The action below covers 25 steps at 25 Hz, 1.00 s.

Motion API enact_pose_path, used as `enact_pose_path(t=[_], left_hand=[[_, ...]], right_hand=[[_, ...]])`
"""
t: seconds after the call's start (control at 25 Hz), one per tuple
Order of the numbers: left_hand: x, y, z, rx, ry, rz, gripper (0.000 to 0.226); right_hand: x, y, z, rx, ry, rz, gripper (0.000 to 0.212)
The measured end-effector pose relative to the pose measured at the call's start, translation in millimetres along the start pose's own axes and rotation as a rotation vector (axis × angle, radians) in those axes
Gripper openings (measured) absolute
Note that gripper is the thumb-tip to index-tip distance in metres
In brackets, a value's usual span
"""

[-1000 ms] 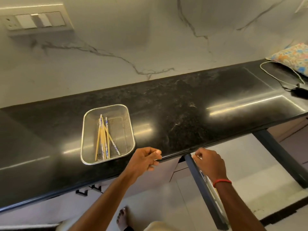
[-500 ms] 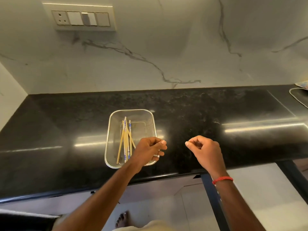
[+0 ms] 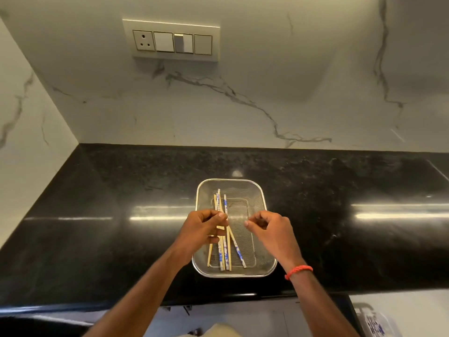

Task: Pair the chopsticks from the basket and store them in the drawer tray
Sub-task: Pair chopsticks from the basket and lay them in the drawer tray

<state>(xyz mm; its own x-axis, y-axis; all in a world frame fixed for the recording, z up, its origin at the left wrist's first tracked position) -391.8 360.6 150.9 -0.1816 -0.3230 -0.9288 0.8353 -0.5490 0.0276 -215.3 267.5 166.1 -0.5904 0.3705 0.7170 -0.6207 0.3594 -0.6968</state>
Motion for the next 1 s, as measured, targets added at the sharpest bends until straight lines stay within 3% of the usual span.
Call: enact_pose_path(t=[0.36,0.68,1.0], left_hand=[[-1,-37,-12,0.014,-0.021,-0.023,0.017],[10,-44,-9,-0.009,-0.031,-0.016,0.017],[14,-30,-12,0.059,-0.054,0.028,0.02]], right_hand=[[-3,72,8,0.278,0.109,0.171,0.027],[6,88,11,0.233,0.086,0.192,0.038],[31,58,18,0.107,0.058,-0.128,0.037]])
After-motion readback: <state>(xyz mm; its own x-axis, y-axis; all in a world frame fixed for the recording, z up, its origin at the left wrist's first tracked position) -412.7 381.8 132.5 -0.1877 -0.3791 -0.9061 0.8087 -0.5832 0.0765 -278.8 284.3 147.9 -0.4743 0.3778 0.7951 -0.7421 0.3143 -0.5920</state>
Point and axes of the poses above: each hand's wrist, its own z-axis away from the middle knuckle, its own y-axis out of the palm, x = y × z, the point moved 4 cm from there along -z, towards the middle knuckle, and after that the axes turned 1 degree about -x, right-handed, at the moved point
